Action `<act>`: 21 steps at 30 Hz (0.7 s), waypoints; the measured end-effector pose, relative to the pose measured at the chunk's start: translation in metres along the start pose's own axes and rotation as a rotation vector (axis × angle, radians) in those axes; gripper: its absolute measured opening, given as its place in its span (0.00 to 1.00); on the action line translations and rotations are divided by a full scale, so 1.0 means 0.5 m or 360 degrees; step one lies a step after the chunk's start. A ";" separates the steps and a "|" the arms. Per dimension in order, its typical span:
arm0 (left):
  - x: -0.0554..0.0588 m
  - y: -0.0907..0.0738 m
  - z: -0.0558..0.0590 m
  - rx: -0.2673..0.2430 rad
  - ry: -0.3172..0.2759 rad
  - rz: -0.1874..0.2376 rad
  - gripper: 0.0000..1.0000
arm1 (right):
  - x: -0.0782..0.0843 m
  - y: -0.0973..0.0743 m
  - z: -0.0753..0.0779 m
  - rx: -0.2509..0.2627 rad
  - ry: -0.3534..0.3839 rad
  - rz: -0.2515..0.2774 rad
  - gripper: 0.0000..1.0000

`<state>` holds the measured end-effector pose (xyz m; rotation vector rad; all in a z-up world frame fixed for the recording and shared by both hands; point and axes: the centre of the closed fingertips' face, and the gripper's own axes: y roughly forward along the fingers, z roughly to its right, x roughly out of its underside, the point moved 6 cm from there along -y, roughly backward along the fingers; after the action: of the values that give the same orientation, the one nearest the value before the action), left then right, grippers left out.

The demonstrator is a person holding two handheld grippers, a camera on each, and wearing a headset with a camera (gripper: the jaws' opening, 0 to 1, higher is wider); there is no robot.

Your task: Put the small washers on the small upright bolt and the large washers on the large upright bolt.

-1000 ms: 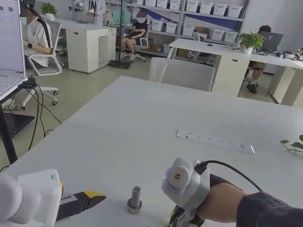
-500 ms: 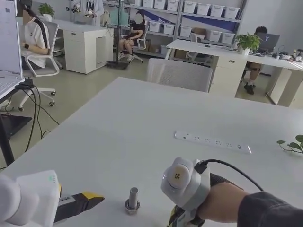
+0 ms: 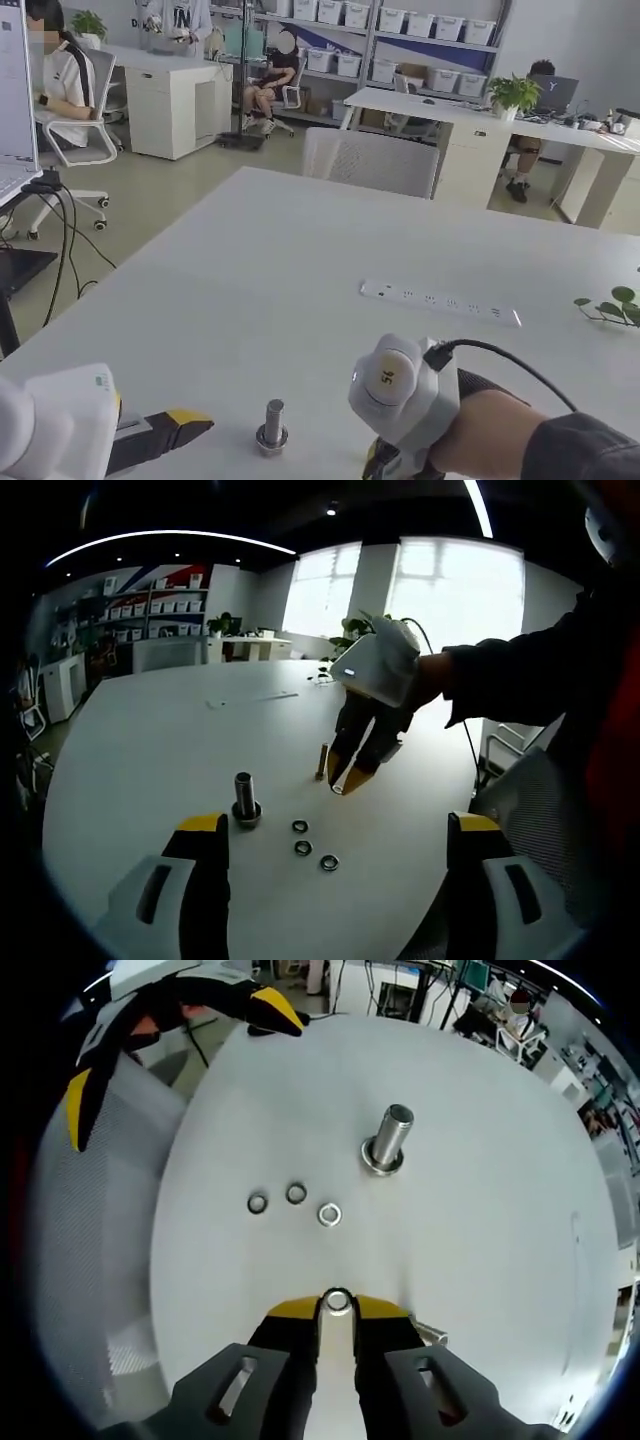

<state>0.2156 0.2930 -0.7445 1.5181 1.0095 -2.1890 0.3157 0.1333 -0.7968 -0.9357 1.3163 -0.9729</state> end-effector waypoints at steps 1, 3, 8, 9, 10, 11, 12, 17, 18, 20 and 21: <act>0.000 0.000 0.000 0.0000 0.0003 0.0000 0.90 | 0.004 -0.003 -0.002 0.0001 0.0012 0.0001 0.13; 0.000 0.001 0.001 0.0002 0.0005 -0.0002 0.90 | 0.010 -0.007 -0.006 0.0007 0.0022 0.0007 0.13; 0.001 0.002 0.002 0.0005 0.0007 -0.0002 0.90 | 0.025 -0.015 -0.016 0.0012 0.0043 0.0006 0.13; 0.001 0.002 0.002 0.0008 0.0006 -0.0001 0.90 | 0.027 -0.016 -0.016 0.0015 0.0047 0.0008 0.13; 0.001 0.002 0.003 0.0007 0.0008 -0.0001 0.90 | 0.030 -0.019 -0.017 0.0016 0.0056 0.0008 0.13; 0.000 0.002 0.003 0.0007 0.0009 0.0000 0.90 | 0.032 -0.021 -0.017 0.0019 0.0061 0.0010 0.13; 0.000 0.002 0.004 0.0008 0.0007 -0.0001 0.90 | 0.035 -0.024 -0.017 0.0021 0.0071 0.0014 0.13; -0.001 0.001 0.003 0.0003 0.0010 0.0002 0.90 | 0.049 -0.037 -0.016 0.0041 0.0107 0.0028 0.13; -0.001 0.001 0.003 0.0004 0.0010 0.0002 0.90 | 0.052 -0.040 -0.015 0.0043 0.0116 0.0028 0.13; -0.001 0.002 0.003 0.0004 0.0012 0.0001 0.90 | 0.062 -0.048 -0.011 0.0057 0.0133 0.0030 0.13; -0.001 0.002 0.003 0.0003 0.0013 0.0002 0.90 | 0.068 -0.054 -0.007 0.0068 0.0145 0.0029 0.13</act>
<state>0.2152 0.2912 -0.7441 1.5296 1.0089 -2.1855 0.3118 0.0924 -0.7826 -0.8541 1.3728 -1.0363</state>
